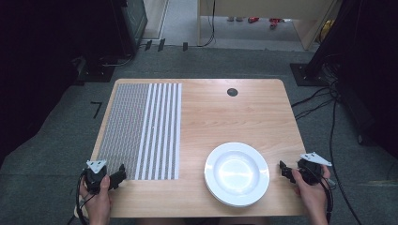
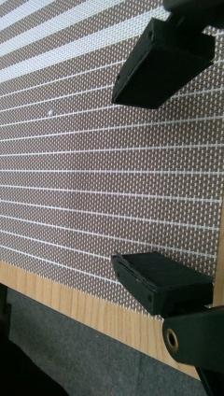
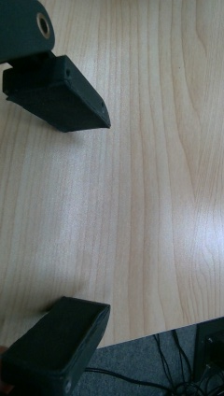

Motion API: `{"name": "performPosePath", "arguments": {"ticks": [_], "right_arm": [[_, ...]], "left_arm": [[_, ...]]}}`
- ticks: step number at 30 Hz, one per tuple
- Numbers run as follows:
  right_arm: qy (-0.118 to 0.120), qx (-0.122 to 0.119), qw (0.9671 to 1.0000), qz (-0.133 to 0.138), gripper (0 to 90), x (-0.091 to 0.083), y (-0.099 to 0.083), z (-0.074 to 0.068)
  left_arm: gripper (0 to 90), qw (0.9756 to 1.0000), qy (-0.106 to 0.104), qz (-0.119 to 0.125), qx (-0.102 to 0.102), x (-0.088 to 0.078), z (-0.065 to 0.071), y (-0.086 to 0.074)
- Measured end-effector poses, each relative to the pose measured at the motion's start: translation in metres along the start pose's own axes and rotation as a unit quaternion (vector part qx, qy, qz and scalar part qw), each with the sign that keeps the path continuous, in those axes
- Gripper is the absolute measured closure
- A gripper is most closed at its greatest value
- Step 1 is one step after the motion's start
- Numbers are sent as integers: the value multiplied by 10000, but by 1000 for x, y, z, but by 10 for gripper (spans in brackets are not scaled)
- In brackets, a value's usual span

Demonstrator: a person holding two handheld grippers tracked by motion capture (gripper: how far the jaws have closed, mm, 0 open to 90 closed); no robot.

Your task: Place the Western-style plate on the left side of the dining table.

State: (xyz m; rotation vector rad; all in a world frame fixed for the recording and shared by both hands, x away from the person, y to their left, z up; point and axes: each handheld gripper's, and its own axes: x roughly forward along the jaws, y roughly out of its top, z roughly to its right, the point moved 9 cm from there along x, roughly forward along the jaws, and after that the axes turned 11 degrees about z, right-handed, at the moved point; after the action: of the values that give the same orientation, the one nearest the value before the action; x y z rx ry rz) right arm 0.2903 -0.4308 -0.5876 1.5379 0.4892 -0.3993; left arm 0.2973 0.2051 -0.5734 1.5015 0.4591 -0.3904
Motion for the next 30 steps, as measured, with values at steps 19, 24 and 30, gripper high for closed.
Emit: {"name": "performPosePath", "arguments": {"ticks": [19, 24, 30], "right_arm": [[-48, 41, 10000, 17, 106, -1, 1, -1], [-69, 65, 9999, 87, 106, -3, 3, -1], [-69, 177, 9996, 184, 107, -7, 7, 1]], "left_arm": [[192, 9985, -499, 216, 31, -8, 43, 16], [192, 9975, -645, 214, 168, -10, 59, 16], [192, 9962, -812, 228, 195, -12, 75, 16]]}}
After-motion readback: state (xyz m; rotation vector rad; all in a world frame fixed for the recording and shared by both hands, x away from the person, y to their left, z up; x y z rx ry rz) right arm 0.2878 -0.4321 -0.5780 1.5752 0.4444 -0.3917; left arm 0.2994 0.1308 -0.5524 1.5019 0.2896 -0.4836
